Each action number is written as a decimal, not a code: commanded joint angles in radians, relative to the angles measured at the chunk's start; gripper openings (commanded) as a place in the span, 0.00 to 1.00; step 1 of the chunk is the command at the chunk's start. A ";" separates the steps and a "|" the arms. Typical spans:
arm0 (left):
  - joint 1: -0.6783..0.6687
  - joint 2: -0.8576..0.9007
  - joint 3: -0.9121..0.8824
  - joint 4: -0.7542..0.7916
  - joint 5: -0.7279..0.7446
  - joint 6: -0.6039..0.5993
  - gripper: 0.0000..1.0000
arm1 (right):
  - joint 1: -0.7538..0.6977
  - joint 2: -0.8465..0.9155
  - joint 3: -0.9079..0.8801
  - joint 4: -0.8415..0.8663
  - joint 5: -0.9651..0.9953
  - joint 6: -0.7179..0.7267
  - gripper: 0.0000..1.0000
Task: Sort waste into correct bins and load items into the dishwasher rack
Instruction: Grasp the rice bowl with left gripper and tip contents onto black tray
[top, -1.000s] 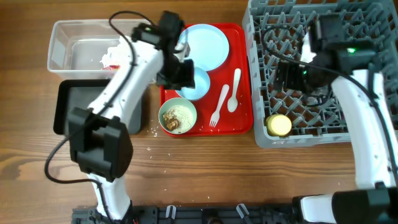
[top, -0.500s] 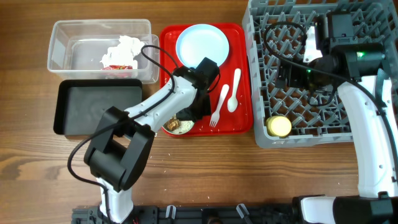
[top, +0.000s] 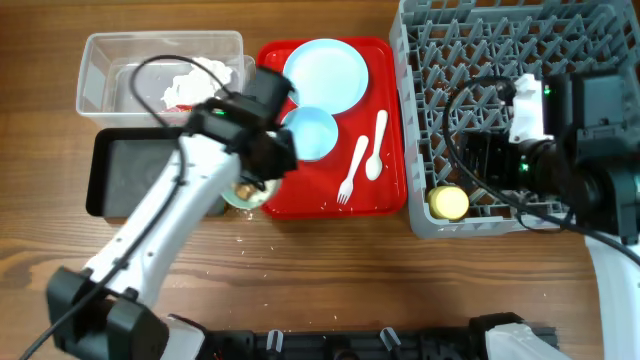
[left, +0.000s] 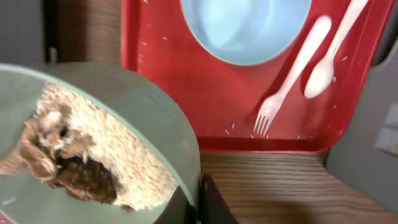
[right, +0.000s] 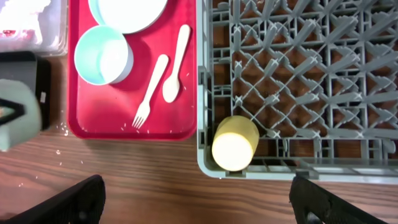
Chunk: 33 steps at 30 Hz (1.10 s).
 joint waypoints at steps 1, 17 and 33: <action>0.203 -0.024 -0.006 -0.011 0.197 0.209 0.04 | 0.001 0.033 0.006 0.006 0.010 -0.010 0.97; 0.940 0.306 -0.132 -0.005 1.195 0.800 0.04 | 0.002 0.090 0.006 0.021 0.010 -0.010 0.97; 1.057 0.343 -0.132 -0.066 1.496 0.663 0.04 | 0.002 0.090 0.006 0.016 0.009 -0.036 0.98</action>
